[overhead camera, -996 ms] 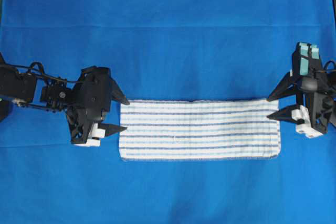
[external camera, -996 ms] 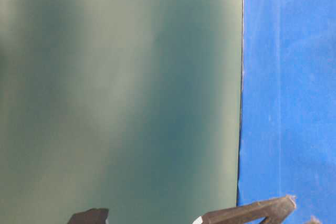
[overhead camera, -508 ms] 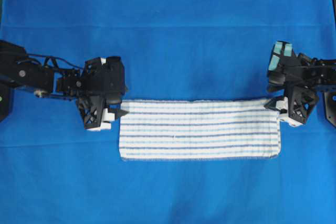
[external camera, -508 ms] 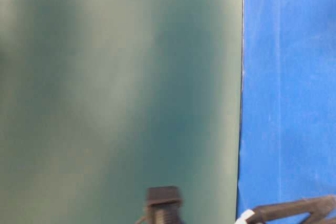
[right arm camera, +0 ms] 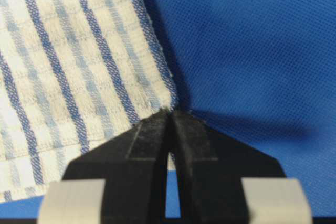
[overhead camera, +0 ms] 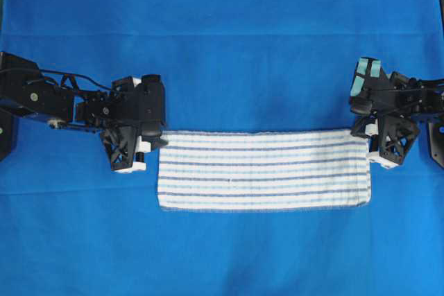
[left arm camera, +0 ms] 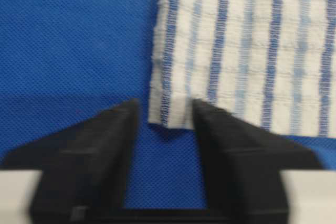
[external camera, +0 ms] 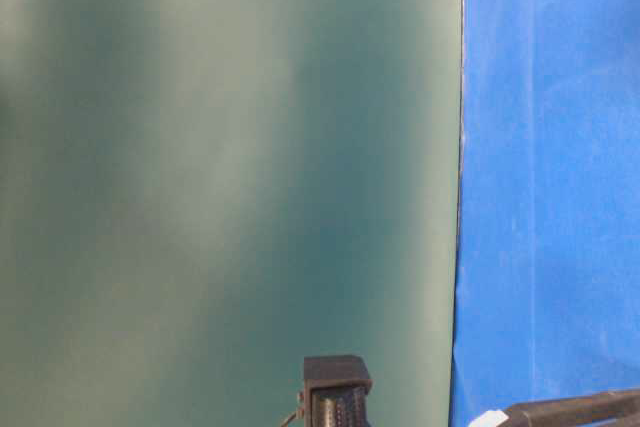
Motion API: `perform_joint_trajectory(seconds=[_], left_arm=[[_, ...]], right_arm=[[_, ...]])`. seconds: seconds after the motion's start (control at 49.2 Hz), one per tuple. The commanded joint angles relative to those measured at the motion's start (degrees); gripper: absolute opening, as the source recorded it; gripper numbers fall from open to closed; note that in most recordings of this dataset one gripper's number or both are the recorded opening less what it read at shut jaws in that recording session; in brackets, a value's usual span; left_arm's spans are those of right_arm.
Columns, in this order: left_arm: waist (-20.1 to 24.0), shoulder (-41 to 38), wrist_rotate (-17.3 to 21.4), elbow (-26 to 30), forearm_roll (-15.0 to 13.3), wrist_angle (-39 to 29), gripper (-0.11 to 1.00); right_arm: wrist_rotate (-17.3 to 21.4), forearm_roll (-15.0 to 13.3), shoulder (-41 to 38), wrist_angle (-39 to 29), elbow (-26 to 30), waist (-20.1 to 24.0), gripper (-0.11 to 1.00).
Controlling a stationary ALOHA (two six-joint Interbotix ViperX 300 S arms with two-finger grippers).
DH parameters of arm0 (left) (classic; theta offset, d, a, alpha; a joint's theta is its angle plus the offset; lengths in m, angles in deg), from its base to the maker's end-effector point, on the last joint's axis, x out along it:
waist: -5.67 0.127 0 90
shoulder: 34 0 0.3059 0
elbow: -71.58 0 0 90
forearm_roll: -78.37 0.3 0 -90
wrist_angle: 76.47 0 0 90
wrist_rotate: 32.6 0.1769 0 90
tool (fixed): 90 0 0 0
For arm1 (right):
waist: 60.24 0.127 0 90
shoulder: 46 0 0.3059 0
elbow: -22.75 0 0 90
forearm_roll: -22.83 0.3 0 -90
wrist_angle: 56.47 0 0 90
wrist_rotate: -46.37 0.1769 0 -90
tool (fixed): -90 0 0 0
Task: Fold the blue towel.
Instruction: 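Grasp the short left and right ends of the folded strip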
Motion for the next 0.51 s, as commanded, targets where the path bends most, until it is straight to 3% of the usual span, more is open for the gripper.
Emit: perform_joint_trajectory(seconds=[0.0,0.081,0.488], left_arm=[[0.1,0.4,0.1,0.5,0.1,-1.1,0.18],[0.1,0.5,0.0,0.7,0.1,-1.8,0.03],[0.0,6.9,-0.3,1.6,0.1,-3.6,0.03]], right_arm=[[-0.1,-0.1,0.5,-0.5,0.4,-0.1,0.02],[-0.1,-0.1,1.1,-0.9,0.4,-0.1,0.02],[0.4,-0.1,9.8,-4.4,2.0,-0.1,0.02]])
